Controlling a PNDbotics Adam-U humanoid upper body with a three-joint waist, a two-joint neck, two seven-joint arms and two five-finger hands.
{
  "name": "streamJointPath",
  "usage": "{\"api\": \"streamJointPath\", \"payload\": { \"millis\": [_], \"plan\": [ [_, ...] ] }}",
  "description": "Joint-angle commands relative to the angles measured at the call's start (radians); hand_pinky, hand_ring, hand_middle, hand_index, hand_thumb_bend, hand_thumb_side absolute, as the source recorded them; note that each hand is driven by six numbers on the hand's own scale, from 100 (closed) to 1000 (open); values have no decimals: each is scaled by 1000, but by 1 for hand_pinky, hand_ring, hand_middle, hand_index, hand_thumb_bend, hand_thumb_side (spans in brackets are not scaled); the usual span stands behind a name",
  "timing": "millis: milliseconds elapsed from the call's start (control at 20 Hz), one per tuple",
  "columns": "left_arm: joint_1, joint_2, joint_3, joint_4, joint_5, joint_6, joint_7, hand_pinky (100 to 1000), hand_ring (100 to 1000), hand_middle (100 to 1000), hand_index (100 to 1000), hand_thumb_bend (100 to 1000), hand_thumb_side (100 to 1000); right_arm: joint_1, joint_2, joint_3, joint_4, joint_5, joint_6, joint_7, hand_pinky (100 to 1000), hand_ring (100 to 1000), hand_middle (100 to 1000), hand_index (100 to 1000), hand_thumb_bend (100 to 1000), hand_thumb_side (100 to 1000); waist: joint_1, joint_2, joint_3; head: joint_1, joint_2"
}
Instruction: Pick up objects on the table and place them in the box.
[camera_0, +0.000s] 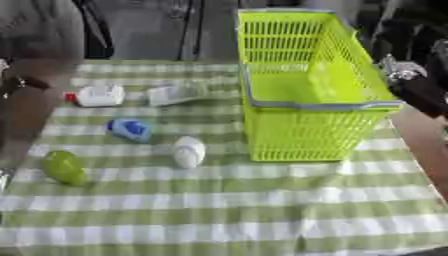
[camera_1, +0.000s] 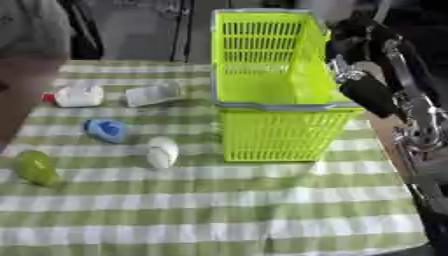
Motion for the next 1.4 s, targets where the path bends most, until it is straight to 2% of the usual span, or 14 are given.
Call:
{"api": "streamJointPath", "payload": {
  "millis": [50, 950, 1150, 1200, 1250, 1300, 1350, 1400],
  "plan": [
    [-5, 27, 11, -10, -11, 8, -3, 549, 925, 657, 842, 283, 1000, -13, -22, -11, -18, 1, 0, 0, 621, 572, 705, 853, 278, 581, 1, -9, -1, -4, -4],
    [1, 30, 18, -17, -39, 40, -10, 547, 925, 659, 844, 279, 1000, -10, -22, -11, -16, 0, 0, 0, 620, 571, 704, 853, 279, 580, 1, -7, 0, -6, -3],
    [21, 63, 17, -14, -68, 62, -22, 553, 932, 677, 850, 298, 999, -10, -25, -11, -16, 1, 1, 0, 620, 572, 704, 853, 279, 581, 2, -7, 0, -7, -5],
    [31, 80, 16, -14, -89, 73, -35, 564, 940, 701, 859, 347, 938, -10, -26, -12, -16, 2, 1, 0, 620, 571, 704, 853, 279, 581, 3, -7, -1, -8, -6],
    [43, 97, 16, -17, -117, 84, -56, 564, 940, 701, 859, 347, 938, -9, -27, -12, -16, 2, 1, -1, 620, 571, 704, 853, 279, 581, 4, -7, -1, -8, -7],
    [56, 115, 17, -19, -148, 96, -79, 578, 938, 727, 867, 408, 860, -8, -28, -12, -15, 2, 1, -1, 620, 571, 704, 853, 279, 581, 5, -7, 0, -9, -8],
    [73, 137, 20, -22, -197, 111, -110, 578, 938, 727, 867, 408, 860, -8, -29, -12, -15, 2, 1, -1, 620, 571, 704, 853, 279, 581, 7, -7, 1, -10, -8],
    [87, 153, 23, -26, -246, 124, -141, 598, 937, 749, 879, 475, 804, -7, -30, -12, -15, 3, 1, -1, 620, 571, 704, 854, 279, 581, 8, -8, 2, -12, -8]
  ]
}}
